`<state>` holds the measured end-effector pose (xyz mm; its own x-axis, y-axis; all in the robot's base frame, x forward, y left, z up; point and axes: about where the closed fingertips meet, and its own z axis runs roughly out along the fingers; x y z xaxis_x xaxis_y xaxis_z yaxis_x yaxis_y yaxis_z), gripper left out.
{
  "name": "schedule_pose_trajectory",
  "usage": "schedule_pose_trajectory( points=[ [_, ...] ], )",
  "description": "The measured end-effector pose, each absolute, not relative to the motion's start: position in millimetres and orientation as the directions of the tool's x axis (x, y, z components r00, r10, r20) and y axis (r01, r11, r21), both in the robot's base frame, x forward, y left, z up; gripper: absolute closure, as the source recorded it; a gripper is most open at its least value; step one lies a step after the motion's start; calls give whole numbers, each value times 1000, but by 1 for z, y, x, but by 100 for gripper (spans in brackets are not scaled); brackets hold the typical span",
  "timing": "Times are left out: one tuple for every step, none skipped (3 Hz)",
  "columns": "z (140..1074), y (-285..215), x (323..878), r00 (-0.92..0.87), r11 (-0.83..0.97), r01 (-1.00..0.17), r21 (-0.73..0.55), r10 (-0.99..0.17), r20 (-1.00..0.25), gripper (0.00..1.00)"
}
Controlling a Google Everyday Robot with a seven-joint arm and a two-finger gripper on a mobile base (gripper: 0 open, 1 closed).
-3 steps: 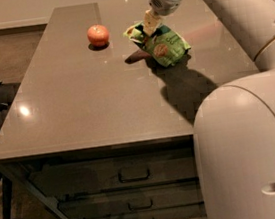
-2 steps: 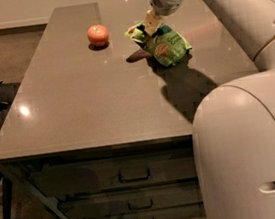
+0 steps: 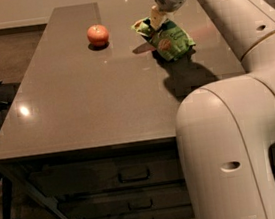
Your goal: Move green rice chip bag near rxbar blueberry
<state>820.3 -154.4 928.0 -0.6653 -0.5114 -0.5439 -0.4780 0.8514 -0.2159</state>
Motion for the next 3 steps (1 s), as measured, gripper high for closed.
schedule_pose_trajectory(
  points=[
    [930, -170, 829, -681, 873, -434, -223, -480, -553, 74],
    [931, -195, 831, -699, 887, -393, -243, -460, -547, 51],
    [929, -197, 832, -702, 888, -389, -245, -458, -545, 27]
  ],
)
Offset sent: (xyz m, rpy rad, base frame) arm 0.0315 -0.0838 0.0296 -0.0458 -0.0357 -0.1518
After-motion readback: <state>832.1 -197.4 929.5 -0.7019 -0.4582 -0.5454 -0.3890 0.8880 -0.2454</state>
